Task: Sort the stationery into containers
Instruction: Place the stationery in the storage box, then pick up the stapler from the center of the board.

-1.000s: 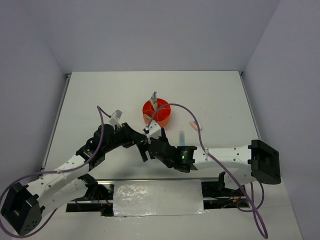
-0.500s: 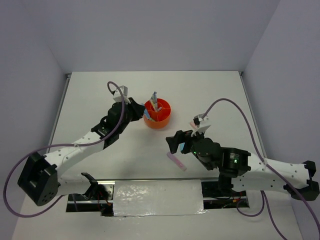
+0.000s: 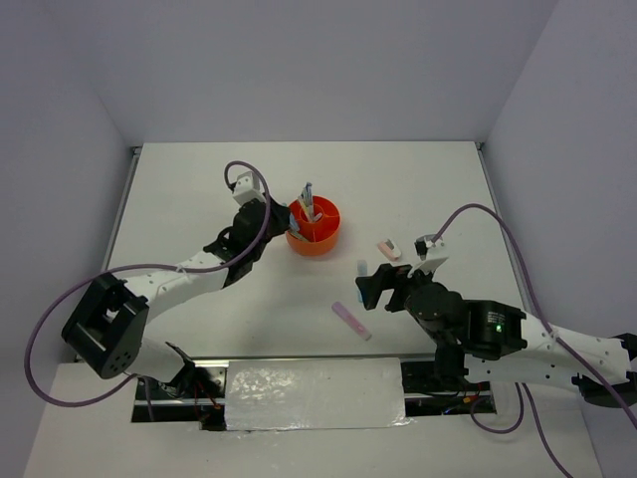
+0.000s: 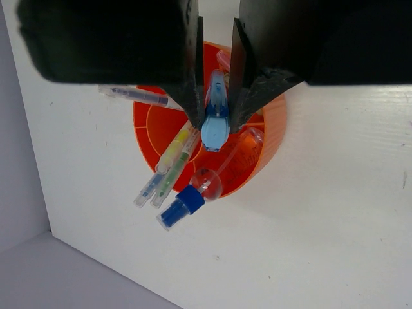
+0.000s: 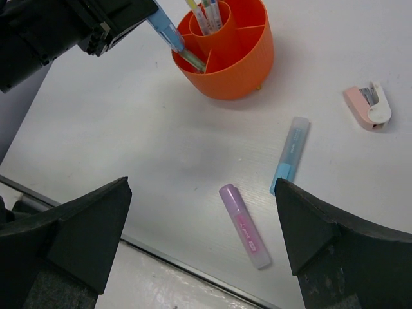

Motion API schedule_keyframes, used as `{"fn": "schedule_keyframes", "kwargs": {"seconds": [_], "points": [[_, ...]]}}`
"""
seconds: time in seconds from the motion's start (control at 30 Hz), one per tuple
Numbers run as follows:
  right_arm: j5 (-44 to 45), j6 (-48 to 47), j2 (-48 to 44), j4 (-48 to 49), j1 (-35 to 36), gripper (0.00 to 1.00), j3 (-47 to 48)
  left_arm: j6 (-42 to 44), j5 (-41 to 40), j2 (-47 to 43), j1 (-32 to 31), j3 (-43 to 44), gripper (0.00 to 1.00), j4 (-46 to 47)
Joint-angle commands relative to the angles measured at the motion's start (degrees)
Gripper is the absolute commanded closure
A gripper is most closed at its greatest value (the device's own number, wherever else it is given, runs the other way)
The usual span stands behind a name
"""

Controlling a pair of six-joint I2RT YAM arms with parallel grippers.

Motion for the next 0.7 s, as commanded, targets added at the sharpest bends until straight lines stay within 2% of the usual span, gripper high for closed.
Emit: {"fn": "schedule_keyframes", "kwargs": {"seconds": [0.0, 0.1, 0.17, 0.37, 0.57, 0.63, 0.67], "points": [[2.10, 1.26, -0.30, -2.26, -0.14, 0.00, -0.58, -1.68, 0.25, 1.80, -0.16, 1.53, 0.91, 5.35], [2.19, 1.35, -0.38, -2.87, -0.32, 0.00, -0.14, -2.92, 0.16, 2.94, -0.16, 1.18, 0.88, 5.43], [2.10, 1.26, -0.91, -2.88, -0.14, 0.00, -0.05, -3.18, 0.51, 3.21, -0.16, -0.05, 0.79, 6.84], [1.40, 0.56, -1.00, -1.99, -0.14, 0.00, -0.31, -3.53, 1.74, 1.11, -0.24, -1.72, 0.28, 8.25], [1.49, 2.75, 2.51, -3.75, -1.46, 0.00, 0.30, -4.23, 2.10, -4.60, -0.24, -3.30, 0.15, 6.50], [-1.84, 2.23, 4.97, -3.84, -6.80, 0.00, 0.21, -4.67, 1.57, -6.80, -0.24, -3.13, 0.12, 1.52], [-4.73, 1.27, 5.85, -3.14, -9.96, 0.00, -0.05, -4.59, 1.57, -9.07, -0.24, -2.43, 0.02, -1.39]]}}
